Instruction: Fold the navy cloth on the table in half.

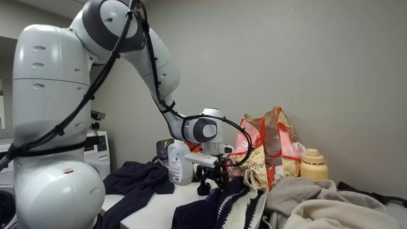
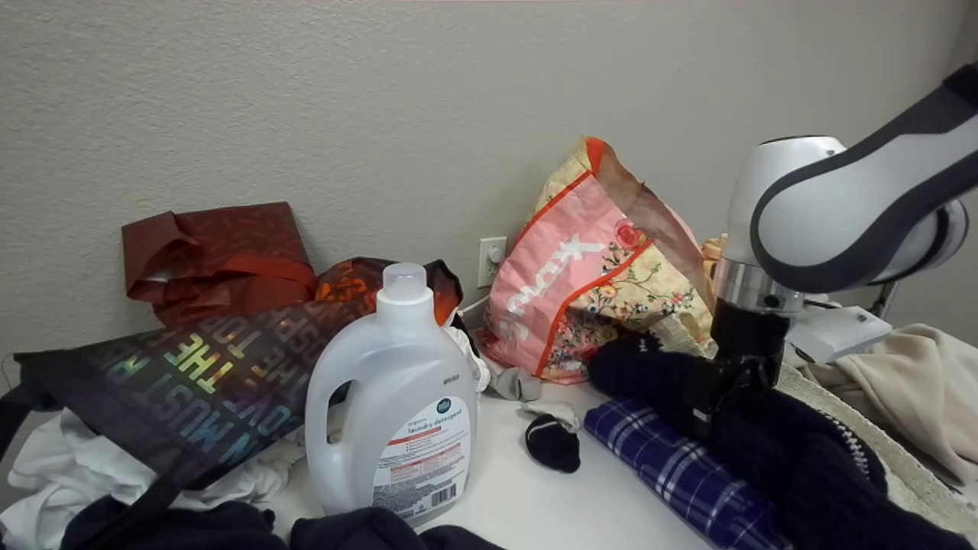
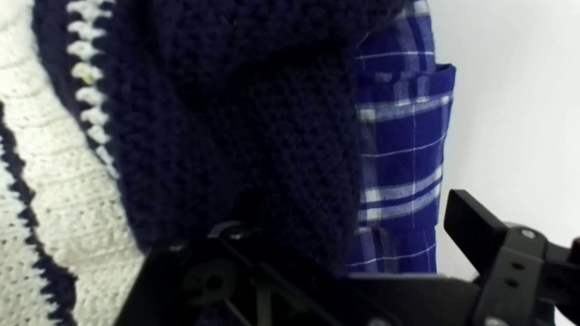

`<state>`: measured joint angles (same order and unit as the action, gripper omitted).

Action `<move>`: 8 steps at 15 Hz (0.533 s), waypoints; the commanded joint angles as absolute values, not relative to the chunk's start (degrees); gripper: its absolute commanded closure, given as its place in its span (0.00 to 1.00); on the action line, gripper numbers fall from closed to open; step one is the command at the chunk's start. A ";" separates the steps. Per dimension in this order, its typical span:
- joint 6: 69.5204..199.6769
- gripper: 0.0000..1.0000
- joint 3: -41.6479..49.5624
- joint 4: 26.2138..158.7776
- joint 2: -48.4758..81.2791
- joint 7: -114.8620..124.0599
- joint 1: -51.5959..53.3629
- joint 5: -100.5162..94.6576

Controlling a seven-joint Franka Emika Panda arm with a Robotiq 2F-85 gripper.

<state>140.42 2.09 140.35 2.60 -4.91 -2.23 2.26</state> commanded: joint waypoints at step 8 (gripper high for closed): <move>161.96 0.66 3.54 148.12 3.55 2.02 -2.11 -9.17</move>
